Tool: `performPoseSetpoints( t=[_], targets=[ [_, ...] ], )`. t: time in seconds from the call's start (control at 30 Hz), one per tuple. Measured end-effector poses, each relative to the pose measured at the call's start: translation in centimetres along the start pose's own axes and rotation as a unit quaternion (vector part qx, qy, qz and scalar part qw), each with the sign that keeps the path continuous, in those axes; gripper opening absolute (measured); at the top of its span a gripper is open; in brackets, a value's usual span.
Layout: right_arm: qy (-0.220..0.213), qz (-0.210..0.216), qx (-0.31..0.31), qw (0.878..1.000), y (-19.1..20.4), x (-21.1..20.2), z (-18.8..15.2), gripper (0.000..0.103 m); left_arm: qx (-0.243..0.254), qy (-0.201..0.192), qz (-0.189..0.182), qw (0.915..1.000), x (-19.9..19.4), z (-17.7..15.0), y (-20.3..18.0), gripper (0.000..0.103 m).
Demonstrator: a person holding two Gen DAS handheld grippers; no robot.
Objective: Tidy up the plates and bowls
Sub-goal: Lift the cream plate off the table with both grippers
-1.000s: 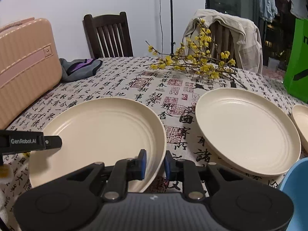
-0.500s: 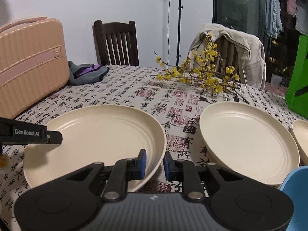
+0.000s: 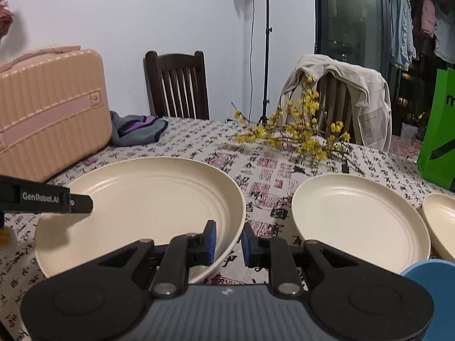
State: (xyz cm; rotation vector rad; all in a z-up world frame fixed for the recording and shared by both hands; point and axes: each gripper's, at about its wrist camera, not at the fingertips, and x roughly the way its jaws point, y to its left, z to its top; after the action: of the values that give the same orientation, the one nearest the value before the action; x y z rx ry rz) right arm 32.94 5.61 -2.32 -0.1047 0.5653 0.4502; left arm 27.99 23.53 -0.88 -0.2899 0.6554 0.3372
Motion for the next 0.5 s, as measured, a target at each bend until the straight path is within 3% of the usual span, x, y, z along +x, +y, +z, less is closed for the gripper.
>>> performPoseSetpoints(
  t=[0.5],
  targets=[
    [-0.036,0.016,0.011,0.999,0.6,-5.8,-0.2,0.018,0.006,-0.044,-0.006,0.999,-6.7,-0.5,0.4,0.028]
  ],
)
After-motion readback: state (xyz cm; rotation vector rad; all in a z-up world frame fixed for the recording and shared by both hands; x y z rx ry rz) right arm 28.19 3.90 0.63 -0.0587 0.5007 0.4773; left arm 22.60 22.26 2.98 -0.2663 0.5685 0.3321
